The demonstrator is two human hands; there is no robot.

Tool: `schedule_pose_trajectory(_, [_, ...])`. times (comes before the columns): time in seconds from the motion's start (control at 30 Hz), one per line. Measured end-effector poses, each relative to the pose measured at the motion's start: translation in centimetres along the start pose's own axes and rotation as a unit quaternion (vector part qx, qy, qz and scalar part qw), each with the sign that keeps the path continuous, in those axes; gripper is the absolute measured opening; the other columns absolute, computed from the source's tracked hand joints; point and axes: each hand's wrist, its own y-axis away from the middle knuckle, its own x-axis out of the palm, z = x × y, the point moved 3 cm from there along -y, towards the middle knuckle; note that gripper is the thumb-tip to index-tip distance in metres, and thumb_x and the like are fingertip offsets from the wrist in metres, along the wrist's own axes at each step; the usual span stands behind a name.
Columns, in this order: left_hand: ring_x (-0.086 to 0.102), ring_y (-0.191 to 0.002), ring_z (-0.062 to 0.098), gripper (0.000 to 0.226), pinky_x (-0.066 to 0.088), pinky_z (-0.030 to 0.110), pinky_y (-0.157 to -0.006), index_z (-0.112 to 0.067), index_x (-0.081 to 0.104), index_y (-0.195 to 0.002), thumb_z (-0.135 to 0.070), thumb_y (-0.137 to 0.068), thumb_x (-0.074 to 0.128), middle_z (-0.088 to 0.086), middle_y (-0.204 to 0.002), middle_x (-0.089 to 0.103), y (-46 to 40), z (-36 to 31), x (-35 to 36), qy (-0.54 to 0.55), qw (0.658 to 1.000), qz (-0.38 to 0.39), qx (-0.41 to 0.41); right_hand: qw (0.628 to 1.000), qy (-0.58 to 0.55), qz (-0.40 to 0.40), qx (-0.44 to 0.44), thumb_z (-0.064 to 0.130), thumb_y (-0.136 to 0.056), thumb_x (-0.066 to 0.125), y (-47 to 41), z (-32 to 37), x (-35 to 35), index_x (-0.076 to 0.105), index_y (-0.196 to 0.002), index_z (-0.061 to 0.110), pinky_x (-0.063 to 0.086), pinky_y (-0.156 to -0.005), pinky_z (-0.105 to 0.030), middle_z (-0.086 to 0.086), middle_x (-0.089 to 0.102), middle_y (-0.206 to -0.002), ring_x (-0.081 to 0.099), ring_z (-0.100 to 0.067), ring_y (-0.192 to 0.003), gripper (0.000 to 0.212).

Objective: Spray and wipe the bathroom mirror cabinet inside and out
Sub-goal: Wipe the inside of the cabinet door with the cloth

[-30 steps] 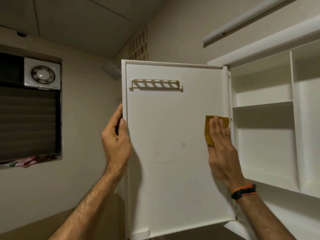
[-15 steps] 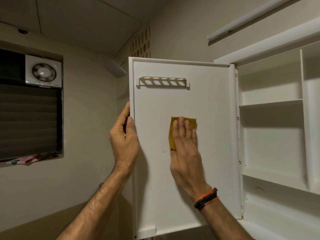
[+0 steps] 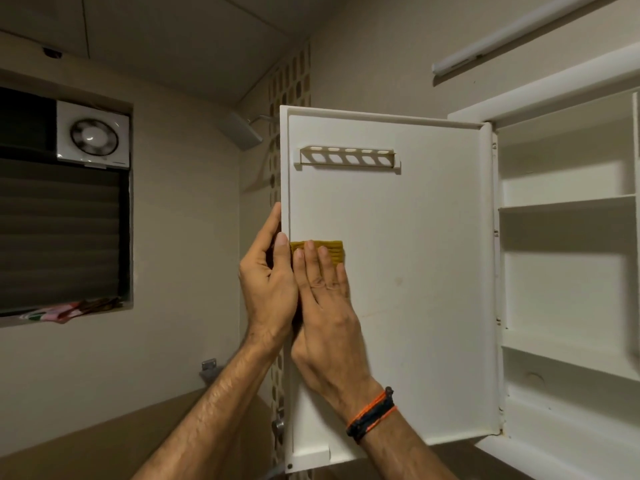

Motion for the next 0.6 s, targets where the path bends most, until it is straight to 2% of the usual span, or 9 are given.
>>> schedule_pose_trajectory(0.13, [0.054,-0.128,0.009,0.042,0.048,0.027,-0.101,-0.015,0.047,-0.142,-0.006,-0.101,0.045,-0.006,-0.141,0.054,2.7,1.2,-1.2,0.020,0.999,0.030,-0.017,1.000,0.015,0.014,-0.009,0.017,-0.090,0.037,2.0,0.0,0.5,0.009,-0.156,0.011,0.010,-0.122,-0.043,-0.005,0.005,-0.165,0.002,-0.018,-0.152,0.072])
schedule_pose_trajectory(0.23, [0.053,-0.129,0.012,0.042,0.047,0.034,-0.105,-0.015,0.048,-0.141,-0.004,-0.101,0.045,-0.006,-0.141,0.055,3.7,1.8,-1.7,0.022,0.999,0.026,-0.023,1.000,0.015,0.021,-0.016,0.017,-0.092,0.034,3.5,-0.3,0.6,0.013,-0.156,0.009,0.010,-0.122,-0.042,-0.006,0.007,-0.164,0.005,-0.019,-0.152,0.068])
schedule_pose_trajectory(0.3, [0.053,-0.129,0.014,0.042,0.045,0.041,-0.106,-0.014,0.050,-0.140,-0.002,-0.101,0.045,-0.003,-0.140,0.056,3.7,1.8,-1.7,0.019,0.999,0.015,-0.024,0.999,0.015,0.024,-0.026,0.015,-0.090,0.035,3.6,-0.7,0.3,0.016,-0.155,0.008,0.011,-0.123,-0.041,-0.007,0.010,-0.164,0.007,-0.019,-0.152,0.068])
schedule_pose_trajectory(0.43, [0.054,-0.128,0.013,0.041,0.047,0.038,-0.105,-0.014,0.050,-0.139,-0.001,-0.100,0.046,-0.003,-0.139,0.057,3.7,1.7,-1.7,0.009,1.000,0.005,-0.015,0.998,0.036,0.035,-0.041,0.011,-0.087,0.044,3.6,-2.1,-0.3,0.017,-0.155,0.007,0.013,-0.123,-0.043,-0.007,0.010,-0.164,0.006,-0.020,-0.152,0.074])
schedule_pose_trajectory(0.6, [0.054,-0.127,0.012,0.041,0.046,0.044,-0.105,-0.014,0.049,-0.138,-0.002,-0.100,0.047,-0.008,-0.137,0.057,3.7,1.6,-1.7,-0.001,1.000,0.000,-0.008,0.998,0.061,0.013,-0.022,0.010,-0.087,0.045,3.9,-5.7,-1.8,0.019,-0.154,0.006,0.014,-0.122,-0.045,-0.007,0.013,-0.164,0.008,-0.022,-0.151,0.072])
